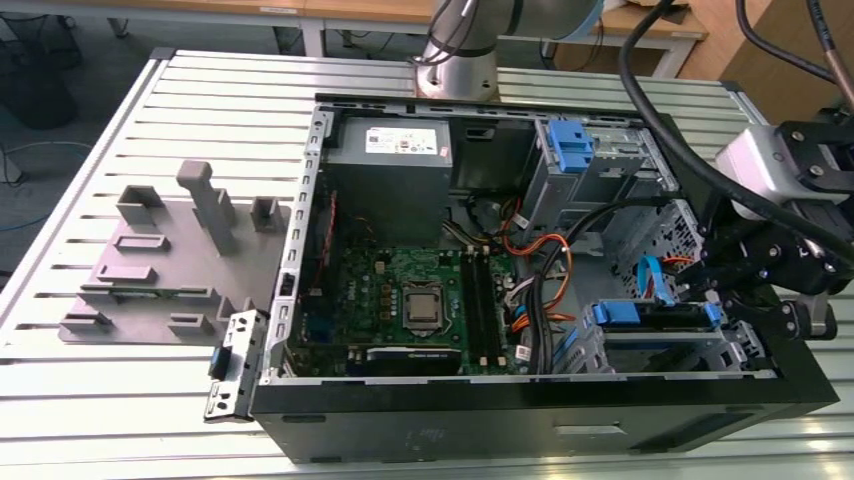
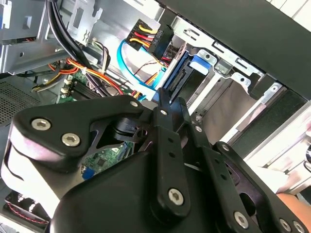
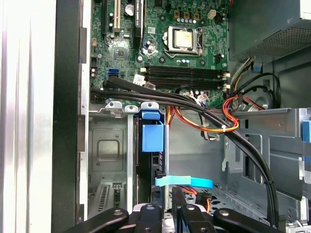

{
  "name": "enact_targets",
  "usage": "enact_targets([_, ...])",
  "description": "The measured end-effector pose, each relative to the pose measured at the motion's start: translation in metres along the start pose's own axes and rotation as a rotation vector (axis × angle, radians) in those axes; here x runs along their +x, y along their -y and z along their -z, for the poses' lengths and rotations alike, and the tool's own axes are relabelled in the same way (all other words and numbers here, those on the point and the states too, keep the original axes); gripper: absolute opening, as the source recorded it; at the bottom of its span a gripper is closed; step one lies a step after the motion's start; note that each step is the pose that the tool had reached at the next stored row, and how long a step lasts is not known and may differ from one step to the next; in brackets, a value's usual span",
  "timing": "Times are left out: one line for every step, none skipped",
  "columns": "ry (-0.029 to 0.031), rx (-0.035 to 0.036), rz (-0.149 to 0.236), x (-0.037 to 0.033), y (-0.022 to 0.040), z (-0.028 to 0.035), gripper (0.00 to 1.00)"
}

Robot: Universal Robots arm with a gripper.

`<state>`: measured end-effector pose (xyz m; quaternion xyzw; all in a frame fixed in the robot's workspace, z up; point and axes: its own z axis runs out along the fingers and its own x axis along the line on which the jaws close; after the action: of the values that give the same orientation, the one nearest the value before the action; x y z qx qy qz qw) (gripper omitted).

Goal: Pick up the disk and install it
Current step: 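Insert the first disk wire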

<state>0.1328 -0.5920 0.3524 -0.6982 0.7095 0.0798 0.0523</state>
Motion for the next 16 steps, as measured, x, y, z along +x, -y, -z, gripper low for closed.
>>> enact_targets([0.0001, 0.0000, 0.000, 0.0000, 0.0006, -0.0001, 0.23])
enact_targets([0.0002, 0.0000, 0.000, 0.0000, 0.0011, -0.0002, 0.23])
enact_targets([0.0001, 0.0000, 0.000, 0.0000, 0.0012, -0.0001, 0.23])
enact_targets([0.0001, 0.0000, 0.000, 0.0000, 0.0012, -0.0001, 0.23])
enact_targets([0.0005, 0.0007, 0.000, 0.0000, 0.0013, -0.0001, 0.23])
enact_targets([0.0021, 0.0031, 0.001, 0.0001, 0.0011, -0.0002, 0.23])
enact_targets([0.0043, 0.0067, 0.002, 0.0001, 0.0007, -0.0003, 0.23])
enact_targets([0.0055, 0.0095, 0.003, 0.0001, 0.0003, -0.0004, 0.23])
enact_targets([0.0057, 0.0109, 0.004, 0.0001, 0.0001, -0.0005, 0.23])
enact_targets([0.0057, 0.0113, 0.004, 0.0001, 0.0000, -0.0004, 0.23])
enact_targets([0.0056, 0.0115, 0.004, 0.0001, 0.0000, -0.0004, 0.23])
enact_targets([0.0054, 0.0115, 0.004, 0.0001, -0.0001, -0.0003, 0.23])
enact_targets([0.0055, 0.0116, 0.004, 0.0000, -0.0002, 0.0001, 0.23])
enact_targets([0.0054, 0.0116, 0.004, -0.0002, -0.0002, 0.0008, 0.23])
enact_targets([0.0055, 0.0116, 0.004, -0.0003, -0.0002, 0.0016, 0.23])
enact_targets([0.0056, 0.0116, 0.004, -0.0004, -0.0003, 0.0022, 0.23])
